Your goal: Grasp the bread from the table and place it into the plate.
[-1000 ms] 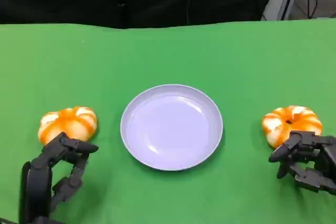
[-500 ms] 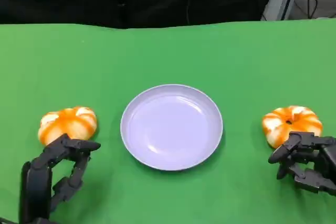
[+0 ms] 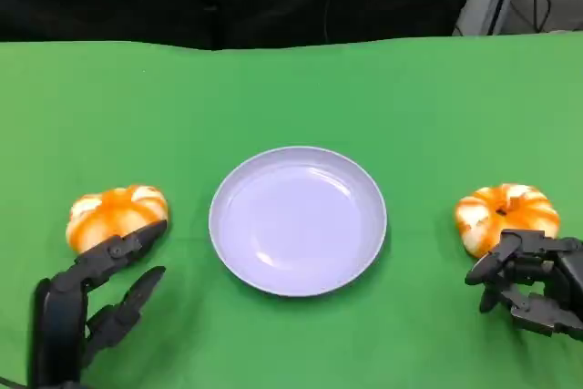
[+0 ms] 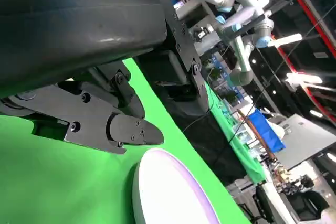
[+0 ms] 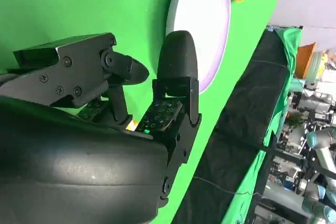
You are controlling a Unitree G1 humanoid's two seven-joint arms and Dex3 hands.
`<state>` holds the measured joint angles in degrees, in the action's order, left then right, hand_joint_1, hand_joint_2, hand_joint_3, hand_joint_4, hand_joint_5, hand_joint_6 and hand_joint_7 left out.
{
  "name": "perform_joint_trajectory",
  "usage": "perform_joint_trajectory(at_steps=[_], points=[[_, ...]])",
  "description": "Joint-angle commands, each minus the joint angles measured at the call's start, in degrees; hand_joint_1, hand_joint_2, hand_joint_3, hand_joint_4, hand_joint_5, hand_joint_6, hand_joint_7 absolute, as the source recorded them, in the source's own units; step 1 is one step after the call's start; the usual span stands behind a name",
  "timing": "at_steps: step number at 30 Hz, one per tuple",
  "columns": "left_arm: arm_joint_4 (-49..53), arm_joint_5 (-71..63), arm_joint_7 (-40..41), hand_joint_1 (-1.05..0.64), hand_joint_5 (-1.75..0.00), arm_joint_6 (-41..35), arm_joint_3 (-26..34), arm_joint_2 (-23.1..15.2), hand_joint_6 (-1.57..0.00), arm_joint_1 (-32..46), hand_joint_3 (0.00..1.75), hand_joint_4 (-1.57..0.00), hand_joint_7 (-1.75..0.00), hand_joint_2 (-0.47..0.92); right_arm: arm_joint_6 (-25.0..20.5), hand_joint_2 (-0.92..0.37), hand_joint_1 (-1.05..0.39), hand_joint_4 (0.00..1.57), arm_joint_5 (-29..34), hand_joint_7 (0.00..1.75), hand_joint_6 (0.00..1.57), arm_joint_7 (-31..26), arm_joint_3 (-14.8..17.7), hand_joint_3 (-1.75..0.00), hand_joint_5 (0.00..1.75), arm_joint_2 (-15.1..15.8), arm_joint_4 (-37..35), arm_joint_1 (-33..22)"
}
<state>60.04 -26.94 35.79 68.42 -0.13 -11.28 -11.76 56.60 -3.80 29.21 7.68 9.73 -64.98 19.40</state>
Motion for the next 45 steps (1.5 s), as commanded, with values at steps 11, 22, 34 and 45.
perform_joint_trajectory(at_steps=[11,22,34,45], points=[[-4.0,-4.0,5.8,-0.42,0.00,-2.5,-0.3,-2.9,-0.67,1.4,0.12,-0.77,0.00,0.92,-0.1,-0.82,0.06,0.87,-1.0,0.98,0.94,0.4,0.6,-0.63,1.38,1.1,-0.3,0.2],[-13.6,-15.8,16.5,-0.52,0.00,-15.5,-1.6,-7.3,-0.57,4.3,0.11,-0.67,0.00,0.92,-0.1,-0.83,0.04,0.88,-0.7,0.97,0.94,0.3,0.5,-0.61,1.38,1.2,-0.6,0.3],[-24.4,-22.9,18.8,-0.67,0.00,-36.1,-7.0,-10.8,-0.50,7.0,0.11,-0.57,0.00,0.92,-0.5,-0.84,0.05,0.87,-2.0,0.96,0.95,1.8,1.0,-0.61,1.38,0.8,-0.8,0.3],[-21.4,-20.1,14.7,-0.67,0.00,-39.8,-10.9,-12.8,-0.49,3.3,0.07,-0.53,0.00,0.92,0.3,-0.83,0.06,0.87,-1.6,0.98,0.94,1.2,0.8,-0.61,1.38,0.9,-0.8,0.2]])
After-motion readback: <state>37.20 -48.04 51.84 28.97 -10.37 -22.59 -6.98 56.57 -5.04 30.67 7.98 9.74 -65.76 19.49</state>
